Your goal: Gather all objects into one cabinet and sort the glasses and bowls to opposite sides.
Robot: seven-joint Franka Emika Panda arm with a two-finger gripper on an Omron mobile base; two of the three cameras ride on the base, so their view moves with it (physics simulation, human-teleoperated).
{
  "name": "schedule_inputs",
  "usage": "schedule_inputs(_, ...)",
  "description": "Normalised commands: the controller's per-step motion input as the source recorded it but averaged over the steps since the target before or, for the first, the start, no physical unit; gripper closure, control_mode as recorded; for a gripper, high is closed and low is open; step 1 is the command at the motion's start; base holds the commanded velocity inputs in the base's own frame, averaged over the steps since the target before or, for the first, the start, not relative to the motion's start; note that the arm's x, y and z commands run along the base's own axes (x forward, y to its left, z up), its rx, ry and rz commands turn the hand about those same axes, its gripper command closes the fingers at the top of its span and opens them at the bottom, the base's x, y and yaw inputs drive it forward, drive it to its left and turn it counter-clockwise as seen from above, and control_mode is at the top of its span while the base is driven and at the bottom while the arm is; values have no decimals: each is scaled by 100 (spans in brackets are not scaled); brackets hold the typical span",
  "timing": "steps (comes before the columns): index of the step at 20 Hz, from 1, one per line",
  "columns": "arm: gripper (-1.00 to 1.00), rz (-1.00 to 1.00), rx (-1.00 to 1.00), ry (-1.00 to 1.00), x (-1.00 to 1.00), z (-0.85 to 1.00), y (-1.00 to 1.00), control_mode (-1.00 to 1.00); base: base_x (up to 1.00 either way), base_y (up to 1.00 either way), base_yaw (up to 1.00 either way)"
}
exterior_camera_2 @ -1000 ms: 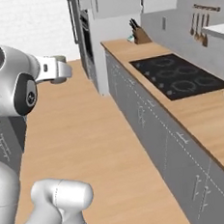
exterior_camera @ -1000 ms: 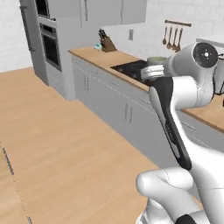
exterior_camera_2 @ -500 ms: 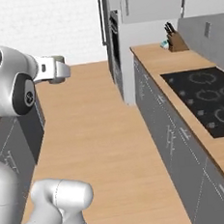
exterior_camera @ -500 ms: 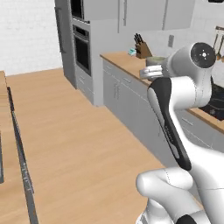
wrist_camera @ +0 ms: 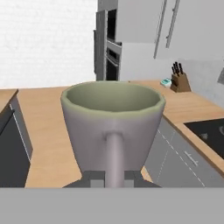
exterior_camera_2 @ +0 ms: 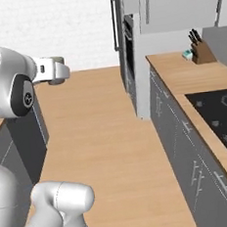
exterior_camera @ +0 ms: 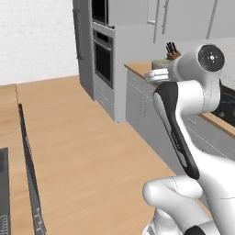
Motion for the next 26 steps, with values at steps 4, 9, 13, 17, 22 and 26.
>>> schedule_inputs(4, 100, 0, 0, 0, 0, 0, 0, 100, 100, 0, -19)
schedule_inputs(9, 100, 0, 0, 0, 0, 0, 0, 100, 100, 10, -35)
schedule_inputs(13, 100, 0, 0, 0, 0, 0, 0, 100, 100, 43, -41)
schedule_inputs(17, 100, 0, 0, 0, 0, 0, 0, 100, 100, 59, -41)
schedule_inputs(22, 100, 0, 0, 0, 0, 0, 0, 100, 100, 47, -48)
schedule_inputs(26, 100, 0, 0, 0, 0, 0, 0, 100, 95, 55, -54)
